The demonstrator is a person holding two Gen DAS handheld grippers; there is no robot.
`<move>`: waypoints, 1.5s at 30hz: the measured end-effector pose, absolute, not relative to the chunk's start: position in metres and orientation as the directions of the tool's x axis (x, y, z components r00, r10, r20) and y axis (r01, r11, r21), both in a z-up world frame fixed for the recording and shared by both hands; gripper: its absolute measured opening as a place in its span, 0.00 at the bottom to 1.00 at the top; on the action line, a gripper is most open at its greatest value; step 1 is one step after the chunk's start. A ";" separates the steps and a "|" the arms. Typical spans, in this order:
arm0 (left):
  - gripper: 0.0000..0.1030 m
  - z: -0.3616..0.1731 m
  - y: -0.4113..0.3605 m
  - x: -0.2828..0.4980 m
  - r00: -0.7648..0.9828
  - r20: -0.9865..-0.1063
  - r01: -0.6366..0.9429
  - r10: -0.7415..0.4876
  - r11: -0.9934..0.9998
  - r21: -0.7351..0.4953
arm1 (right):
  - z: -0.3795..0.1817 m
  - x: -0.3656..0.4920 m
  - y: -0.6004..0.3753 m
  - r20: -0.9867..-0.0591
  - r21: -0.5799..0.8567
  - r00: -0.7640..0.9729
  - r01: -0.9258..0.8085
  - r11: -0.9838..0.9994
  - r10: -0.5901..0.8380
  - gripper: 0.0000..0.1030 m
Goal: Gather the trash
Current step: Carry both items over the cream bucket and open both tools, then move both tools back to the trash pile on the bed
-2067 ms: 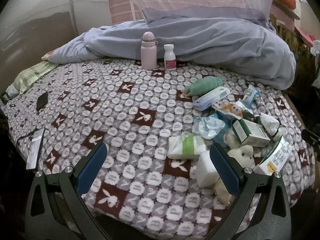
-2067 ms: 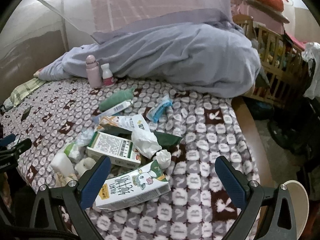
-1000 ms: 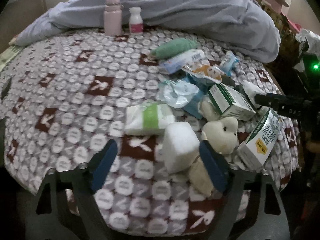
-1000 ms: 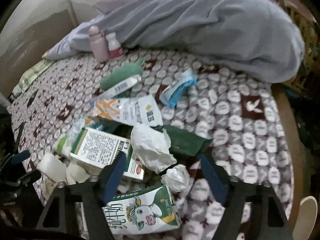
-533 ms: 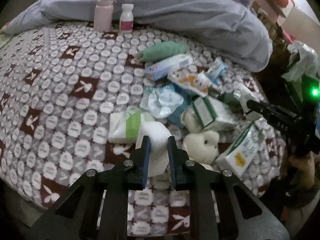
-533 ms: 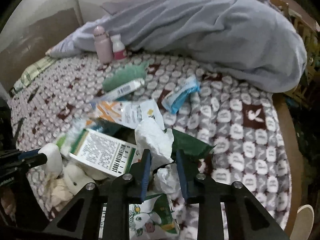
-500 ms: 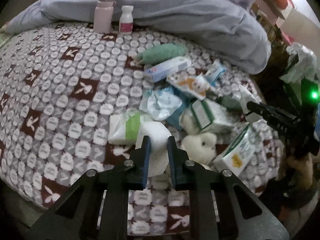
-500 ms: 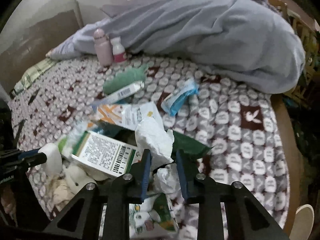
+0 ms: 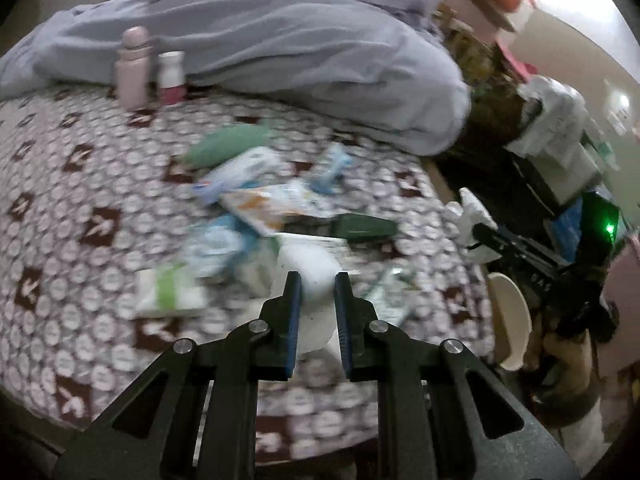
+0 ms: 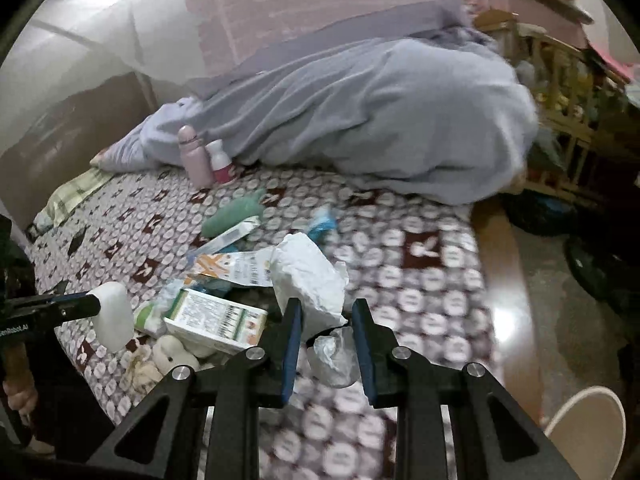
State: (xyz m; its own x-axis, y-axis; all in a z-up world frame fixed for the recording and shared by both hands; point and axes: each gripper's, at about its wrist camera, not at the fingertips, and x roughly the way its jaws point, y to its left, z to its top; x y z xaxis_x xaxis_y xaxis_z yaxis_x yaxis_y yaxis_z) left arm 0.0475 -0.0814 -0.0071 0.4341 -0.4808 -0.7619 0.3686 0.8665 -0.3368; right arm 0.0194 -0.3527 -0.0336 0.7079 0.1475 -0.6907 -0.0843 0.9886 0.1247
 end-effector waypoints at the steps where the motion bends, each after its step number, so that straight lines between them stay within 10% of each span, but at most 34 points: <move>1: 0.14 -0.006 -0.090 0.047 0.426 -0.761 0.383 -0.489 0.860 -0.338 | -0.034 0.013 -0.360 -0.690 0.123 0.711 -0.071 0.990 0.137 0.24; 30: 0.21 -0.046 -0.476 -0.033 -0.035 -0.720 0.712 -0.693 0.489 -0.505 | -0.099 -0.163 -0.640 -0.788 0.084 0.558 0.517 0.852 -0.261 0.24; 35: 0.51 -0.067 -0.494 -0.037 -0.088 -0.722 0.690 -0.686 0.481 -0.540 | -0.108 -0.172 -0.656 -0.801 0.059 0.514 0.577 0.815 -0.307 0.71; 45: 0.51 -0.069 -0.440 -0.031 0.166 -0.834 0.700 -0.526 0.659 -0.276 | -0.109 -0.160 -0.635 -0.790 0.084 0.547 0.546 0.834 -0.278 0.71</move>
State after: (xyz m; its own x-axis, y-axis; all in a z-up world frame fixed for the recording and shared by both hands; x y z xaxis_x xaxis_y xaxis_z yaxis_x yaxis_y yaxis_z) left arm -0.0306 -0.4400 -0.0687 0.1658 -0.5257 -0.8344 0.6997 0.6589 -0.2761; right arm -0.1602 -0.6353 -0.1087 0.5468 -0.2785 -0.7896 0.5457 0.8338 0.0838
